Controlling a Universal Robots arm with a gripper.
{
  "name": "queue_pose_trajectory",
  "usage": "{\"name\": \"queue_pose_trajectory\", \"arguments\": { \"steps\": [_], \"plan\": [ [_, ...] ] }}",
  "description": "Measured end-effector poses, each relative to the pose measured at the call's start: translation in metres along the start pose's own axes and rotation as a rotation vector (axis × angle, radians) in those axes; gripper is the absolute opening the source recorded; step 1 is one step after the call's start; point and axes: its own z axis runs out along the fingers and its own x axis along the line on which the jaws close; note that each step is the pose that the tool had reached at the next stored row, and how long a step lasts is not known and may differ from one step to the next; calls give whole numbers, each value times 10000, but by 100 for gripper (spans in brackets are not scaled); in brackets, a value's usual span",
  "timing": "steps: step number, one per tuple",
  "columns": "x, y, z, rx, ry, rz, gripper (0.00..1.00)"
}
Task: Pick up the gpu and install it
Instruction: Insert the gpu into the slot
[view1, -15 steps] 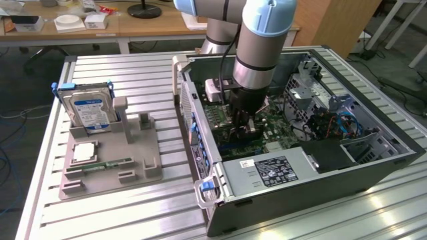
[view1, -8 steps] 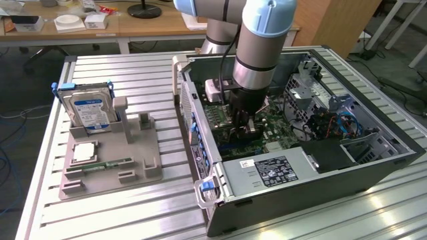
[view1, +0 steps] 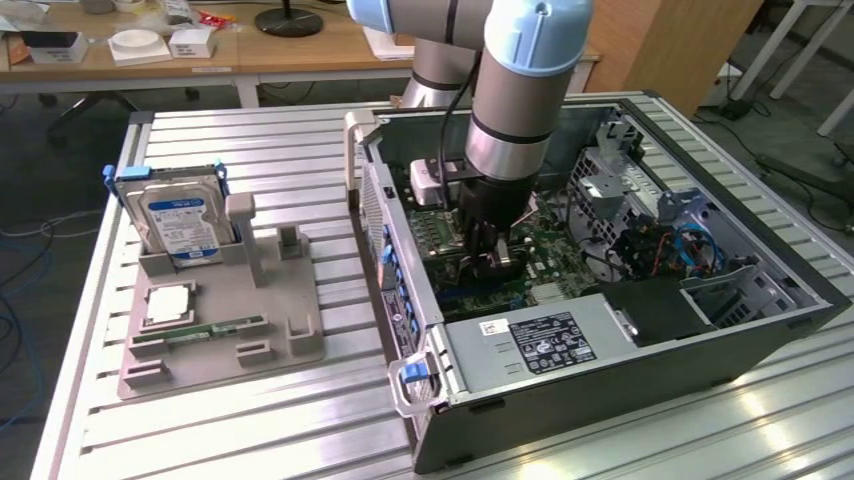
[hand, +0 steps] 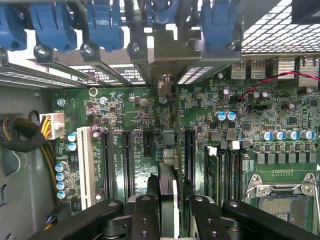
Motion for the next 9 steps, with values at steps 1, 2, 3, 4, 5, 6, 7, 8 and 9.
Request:
{"name": "queue_pose_trajectory", "arguments": {
  "steps": [1, 2, 3, 4, 5, 6, 7, 8, 9],
  "plan": [
    [0, 0, 0, 0, 0, 0, 28],
    [0, 0, -2, 0, 0, 0, 28],
    [0, 0, -7, 2, -5, 0, 28],
    [-1, 0, -14, 3, -8, 1, 28],
    [0, -1, -23, 1, -3, 0, 28],
    [-1, 0, -25, 1, -3, 1, 28],
    [0, -1, -27, 1, -3, 1, 28],
    [0, 0, -29, 1, -3, 1, 28],
    [0, -1, -31, 1, -4, 1, 28]
  ]
}}
